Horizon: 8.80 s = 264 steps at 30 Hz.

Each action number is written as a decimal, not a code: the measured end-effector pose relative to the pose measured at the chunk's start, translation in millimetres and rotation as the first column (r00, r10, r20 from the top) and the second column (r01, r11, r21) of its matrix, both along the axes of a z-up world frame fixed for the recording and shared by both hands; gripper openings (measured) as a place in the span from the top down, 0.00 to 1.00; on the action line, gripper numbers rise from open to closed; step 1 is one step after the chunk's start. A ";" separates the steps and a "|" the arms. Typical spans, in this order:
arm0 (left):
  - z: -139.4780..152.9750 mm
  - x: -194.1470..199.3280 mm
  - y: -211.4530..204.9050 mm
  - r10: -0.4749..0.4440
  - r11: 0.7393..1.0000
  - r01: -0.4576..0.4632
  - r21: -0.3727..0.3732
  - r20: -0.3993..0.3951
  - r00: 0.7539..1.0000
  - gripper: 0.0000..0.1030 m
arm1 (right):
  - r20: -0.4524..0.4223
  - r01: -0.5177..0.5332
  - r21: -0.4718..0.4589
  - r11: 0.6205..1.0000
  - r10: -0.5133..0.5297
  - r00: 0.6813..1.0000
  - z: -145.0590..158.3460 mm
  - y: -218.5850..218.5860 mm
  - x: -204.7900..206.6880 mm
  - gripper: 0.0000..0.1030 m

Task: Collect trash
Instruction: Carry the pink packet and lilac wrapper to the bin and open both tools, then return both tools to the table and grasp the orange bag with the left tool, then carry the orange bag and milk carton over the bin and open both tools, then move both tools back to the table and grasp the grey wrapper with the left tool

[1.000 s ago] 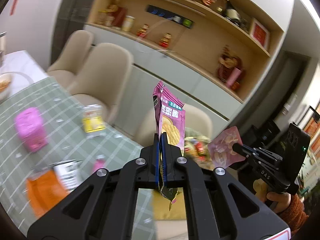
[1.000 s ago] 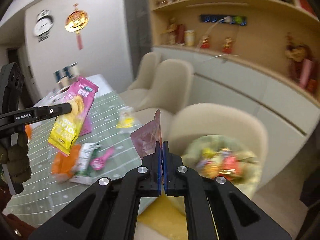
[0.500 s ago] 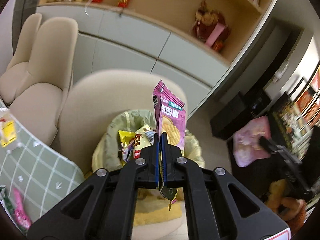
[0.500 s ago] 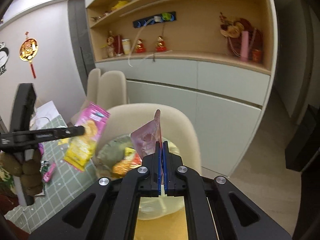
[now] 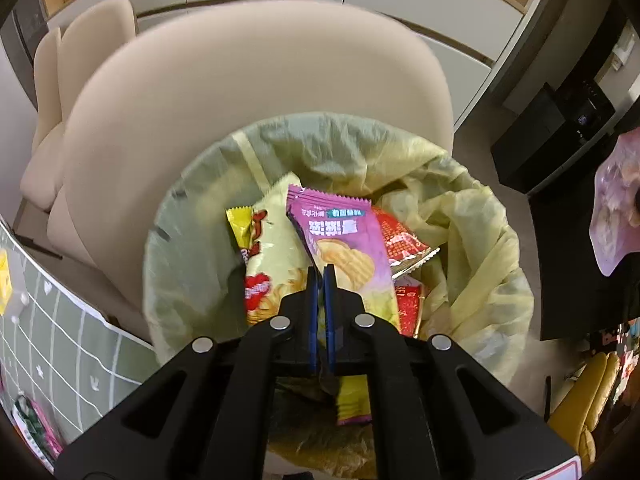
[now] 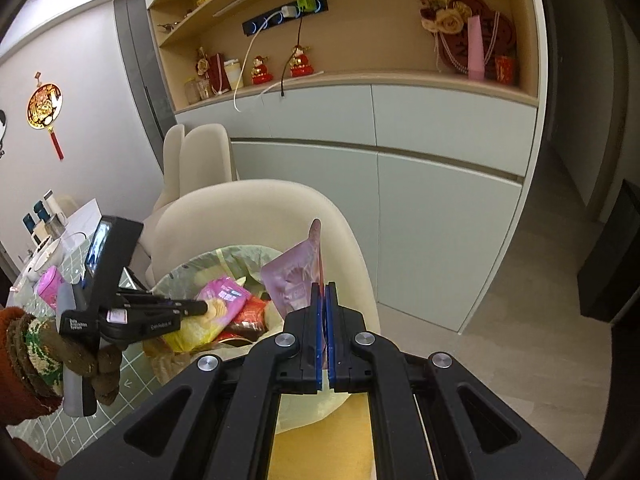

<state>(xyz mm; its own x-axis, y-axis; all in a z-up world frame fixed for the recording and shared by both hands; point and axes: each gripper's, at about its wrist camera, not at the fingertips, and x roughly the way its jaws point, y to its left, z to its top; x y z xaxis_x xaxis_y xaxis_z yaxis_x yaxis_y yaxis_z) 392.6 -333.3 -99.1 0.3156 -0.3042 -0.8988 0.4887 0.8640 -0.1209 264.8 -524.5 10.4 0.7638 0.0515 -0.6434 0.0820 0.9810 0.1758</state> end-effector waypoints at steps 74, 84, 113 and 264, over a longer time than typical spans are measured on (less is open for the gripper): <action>21.9 -200.8 493.4 0.708 0.678 -0.681 -0.277 -0.004 0.706 1.00 | -0.190 -0.442 0.029 0.896 0.439 0.878 -47.0 345.4 -35.3 0.50; 26.3 -259.6 570.2 0.771 0.619 -0.749 -0.236 0.000 0.637 1.00 | -0.166 -0.546 0.141 0.826 0.563 0.809 -69.1 437.2 -6.8 0.50; 16.6 -274.8 593.8 0.786 0.561 -0.770 -0.306 -0.096 0.611 0.50 | -0.242 -0.570 -0.015 0.821 0.551 0.799 -83.9 514.7 0.7 0.51; 45.8 -189.8 468.5 0.680 0.729 -0.644 -0.232 0.132 0.722 0.49 | -0.038 -0.198 0.012 0.980 0.198 0.979 -7.6 235.6 -31.6 0.44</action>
